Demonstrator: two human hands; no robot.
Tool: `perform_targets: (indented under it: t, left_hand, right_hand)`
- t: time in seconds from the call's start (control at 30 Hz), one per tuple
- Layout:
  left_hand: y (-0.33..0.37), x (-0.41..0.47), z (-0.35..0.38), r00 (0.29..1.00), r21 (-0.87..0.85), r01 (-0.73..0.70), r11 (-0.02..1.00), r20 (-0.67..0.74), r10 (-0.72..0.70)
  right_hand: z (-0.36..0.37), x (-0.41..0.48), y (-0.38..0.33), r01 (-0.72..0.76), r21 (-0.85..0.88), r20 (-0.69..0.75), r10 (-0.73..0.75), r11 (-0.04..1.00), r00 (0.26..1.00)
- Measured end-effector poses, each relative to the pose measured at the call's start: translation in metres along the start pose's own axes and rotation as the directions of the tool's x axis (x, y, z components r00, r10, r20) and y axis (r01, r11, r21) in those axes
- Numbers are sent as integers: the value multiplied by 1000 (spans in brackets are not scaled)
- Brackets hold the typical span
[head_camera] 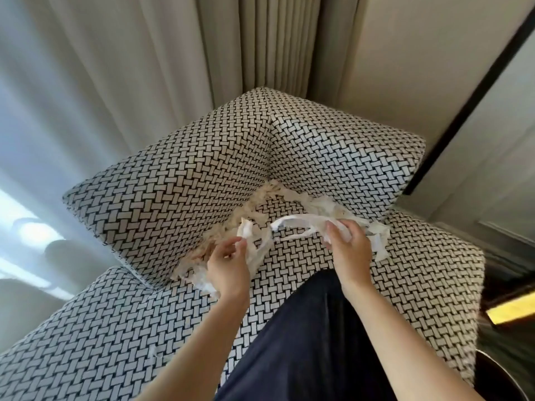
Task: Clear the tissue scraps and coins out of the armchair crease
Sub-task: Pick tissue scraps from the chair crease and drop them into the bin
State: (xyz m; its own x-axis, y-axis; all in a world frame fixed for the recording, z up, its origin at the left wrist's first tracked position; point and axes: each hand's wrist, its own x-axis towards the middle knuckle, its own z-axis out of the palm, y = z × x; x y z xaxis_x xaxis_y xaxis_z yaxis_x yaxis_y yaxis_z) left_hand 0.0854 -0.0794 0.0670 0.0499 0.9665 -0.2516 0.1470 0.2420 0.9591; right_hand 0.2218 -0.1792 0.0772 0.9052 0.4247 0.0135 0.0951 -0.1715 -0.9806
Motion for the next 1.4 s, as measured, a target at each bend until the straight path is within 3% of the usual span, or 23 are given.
perform_targets:
  t: [0.13,0.27,0.37,0.47,0.63,0.8,1.07,1.2,1.4]
  left_hand:
    - [14,-18,27,986,16,-48,999,163,45]
    - [21,-45,55,948,-22,-53,998,314,57]
    - [21,-72,80,905,-20,-11,1000,424,19]
    - [16,-97,104,840,0,36,999,542,-30]
    - [1,-140,145,748,109,-51,993,663,-35]
    - [-18,-188,180,554,243,-64,968,815,-167]
    - [-48,-257,222,295,441,-162,883,875,-384]
    - [-47,-279,231,150,463,-247,851,886,-439]
    - [-46,-295,240,169,464,-261,847,885,-433]
  right_hand:
    - [-36,4,-3,-91,196,-81,109,976,991]
    - [-76,0,-1,-130,482,-151,229,866,962]
    - [-111,-4,7,-113,553,-256,298,825,920]
    - [-148,-8,21,-90,562,-343,331,822,879]
    - [-215,-24,58,-83,487,-512,362,869,779]
    - [-268,-45,102,-116,490,-645,448,864,619]
    - [-310,-74,146,-218,368,-805,427,904,412]
    - [-321,-81,157,-264,391,-794,468,882,388]
    - [-347,-87,172,-349,419,-697,543,838,468]
